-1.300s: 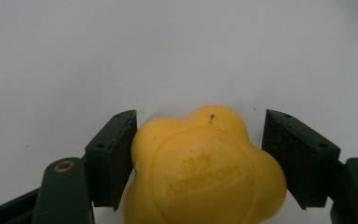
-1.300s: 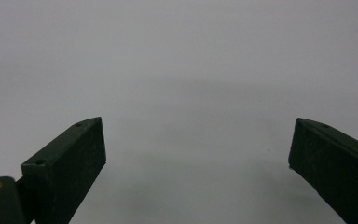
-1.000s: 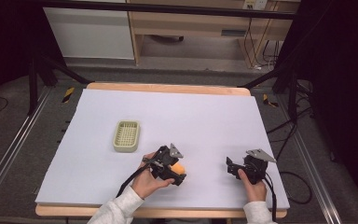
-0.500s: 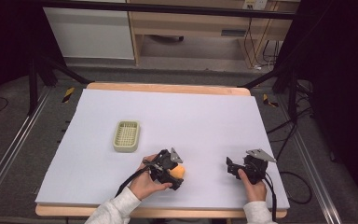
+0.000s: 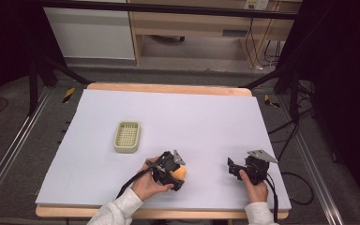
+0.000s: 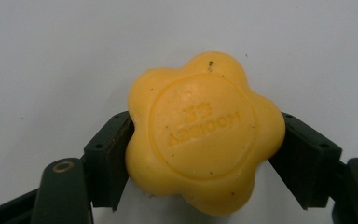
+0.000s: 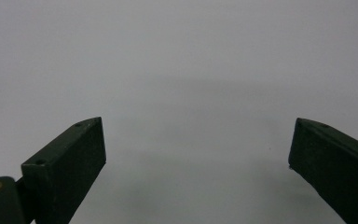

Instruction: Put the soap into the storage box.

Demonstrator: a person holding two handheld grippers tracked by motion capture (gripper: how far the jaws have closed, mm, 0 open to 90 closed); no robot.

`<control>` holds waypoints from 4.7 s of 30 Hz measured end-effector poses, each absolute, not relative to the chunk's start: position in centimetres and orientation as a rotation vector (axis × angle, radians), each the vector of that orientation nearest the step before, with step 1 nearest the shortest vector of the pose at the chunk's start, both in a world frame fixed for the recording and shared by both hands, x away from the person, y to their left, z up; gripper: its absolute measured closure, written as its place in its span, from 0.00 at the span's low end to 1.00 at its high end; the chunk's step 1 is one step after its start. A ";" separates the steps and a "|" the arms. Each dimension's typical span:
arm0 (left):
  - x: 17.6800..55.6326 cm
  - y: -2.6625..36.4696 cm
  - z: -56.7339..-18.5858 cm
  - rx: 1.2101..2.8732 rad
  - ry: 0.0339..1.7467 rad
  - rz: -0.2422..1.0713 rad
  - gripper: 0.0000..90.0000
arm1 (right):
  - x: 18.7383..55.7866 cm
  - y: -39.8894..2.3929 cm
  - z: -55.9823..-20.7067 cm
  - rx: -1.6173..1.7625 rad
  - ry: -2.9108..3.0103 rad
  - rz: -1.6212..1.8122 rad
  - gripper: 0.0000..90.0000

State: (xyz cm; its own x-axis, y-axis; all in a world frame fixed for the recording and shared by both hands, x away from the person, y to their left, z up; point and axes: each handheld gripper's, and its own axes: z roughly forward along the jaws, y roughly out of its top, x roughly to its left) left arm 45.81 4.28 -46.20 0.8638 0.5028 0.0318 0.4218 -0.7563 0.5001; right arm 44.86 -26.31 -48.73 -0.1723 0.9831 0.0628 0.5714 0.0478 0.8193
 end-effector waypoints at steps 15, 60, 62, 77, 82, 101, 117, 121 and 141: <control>46.0 5.7 -45.2 2.491 0.712 0.259 0.30 | 44.8 -26.3 -48.7 1.558 1.797 0.999 0.05; 53.2 17.9 -40.2 2.282 1.124 0.493 0.30 | 44.9 -26.3 -48.7 1.561 1.801 1.004 0.05; 53.6 18.2 -40.3 2.279 1.139 0.497 0.30 | 44.9 -26.3 -48.7 1.561 1.801 1.004 0.05; 55.4 19.3 -42.1 2.270 1.226 0.489 0.30 | 44.9 -26.3 -48.8 1.558 1.802 1.002 0.05; 55.6 19.4 -42.5 2.278 1.240 0.480 0.30 | 44.9 -26.3 -48.8 1.557 1.802 1.001 0.05; 56.0 19.7 -43.9 2.296 1.266 0.461 0.29 | 44.9 -26.3 -48.8 1.559 1.804 1.003 0.05; 55.3 20.3 -42.7 2.226 1.241 0.463 0.21 | 44.9 -26.3 -48.8 1.559 1.806 1.001 0.05; 54.6 20.6 -41.7 2.197 1.217 0.483 0.21 | 44.9 -26.3 -48.8 1.556 1.804 0.998 0.05; 48.2 25.6 -42.3 1.977 1.204 0.579 0.23 | 44.9 -26.3 -48.8 1.558 1.804 1.003 0.05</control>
